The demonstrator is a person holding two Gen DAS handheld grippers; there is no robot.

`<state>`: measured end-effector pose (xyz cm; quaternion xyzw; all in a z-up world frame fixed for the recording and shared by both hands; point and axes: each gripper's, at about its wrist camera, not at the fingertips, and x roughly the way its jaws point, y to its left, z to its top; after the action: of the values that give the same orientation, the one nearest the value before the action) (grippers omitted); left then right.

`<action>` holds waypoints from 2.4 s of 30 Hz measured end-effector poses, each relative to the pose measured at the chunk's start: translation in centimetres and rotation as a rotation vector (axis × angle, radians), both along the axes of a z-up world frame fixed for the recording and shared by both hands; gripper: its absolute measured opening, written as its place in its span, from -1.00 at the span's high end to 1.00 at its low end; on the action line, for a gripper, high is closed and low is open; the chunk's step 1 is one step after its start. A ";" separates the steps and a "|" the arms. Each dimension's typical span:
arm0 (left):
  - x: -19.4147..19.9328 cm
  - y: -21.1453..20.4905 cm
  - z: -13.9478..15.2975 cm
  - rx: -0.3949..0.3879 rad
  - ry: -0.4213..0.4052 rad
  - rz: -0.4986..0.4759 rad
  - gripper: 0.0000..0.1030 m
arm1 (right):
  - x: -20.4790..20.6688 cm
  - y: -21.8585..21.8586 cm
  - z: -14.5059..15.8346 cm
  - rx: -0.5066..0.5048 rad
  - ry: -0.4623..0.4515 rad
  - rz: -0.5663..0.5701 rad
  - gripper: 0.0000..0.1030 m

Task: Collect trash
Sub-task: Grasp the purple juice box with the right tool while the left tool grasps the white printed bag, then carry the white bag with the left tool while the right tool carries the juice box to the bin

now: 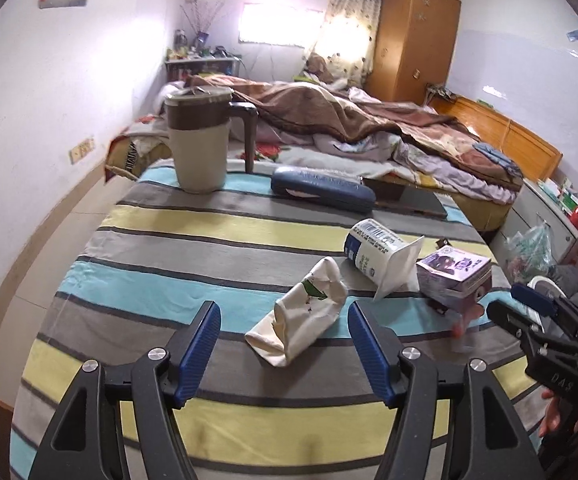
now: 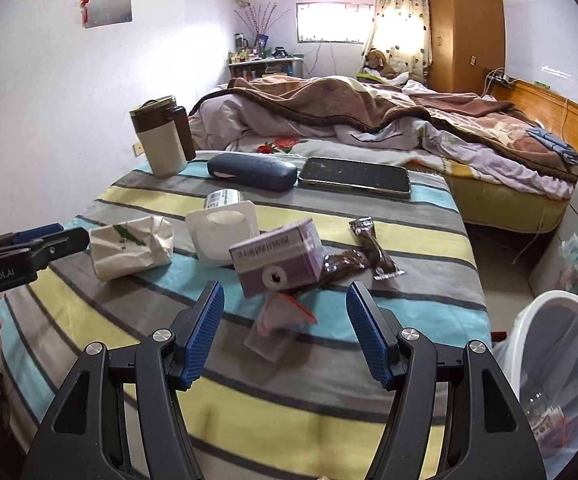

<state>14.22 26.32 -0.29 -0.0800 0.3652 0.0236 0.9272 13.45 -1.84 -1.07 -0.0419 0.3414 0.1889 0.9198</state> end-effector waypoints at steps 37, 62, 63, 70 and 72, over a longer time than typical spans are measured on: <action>5.8 -0.8 -5.0 -0.053 0.151 -0.107 0.07 | 3.2 2.6 -2.0 -0.049 0.059 -0.015 -0.19; 1.4 -2.7 -0.3 -0.010 0.033 -0.078 0.12 | 0.9 0.8 -0.3 0.043 -0.008 -0.036 -0.17; 1.2 -2.9 -0.1 -0.010 0.029 -0.079 0.12 | 0.8 0.7 -0.1 0.046 -0.011 -0.036 -0.17; -0.2 -4.7 1.3 -0.001 0.004 -0.091 0.12 | -0.3 -0.5 0.8 0.066 -0.035 -0.039 -0.17; -0.6 -5.3 1.7 0.002 -0.002 -0.093 0.12 | -0.7 -0.9 1.1 0.072 -0.045 -0.041 -0.17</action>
<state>13.63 21.03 1.44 -0.0619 0.3675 -0.0189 0.9278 12.74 -2.75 0.05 -0.0058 0.3143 0.1812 0.9319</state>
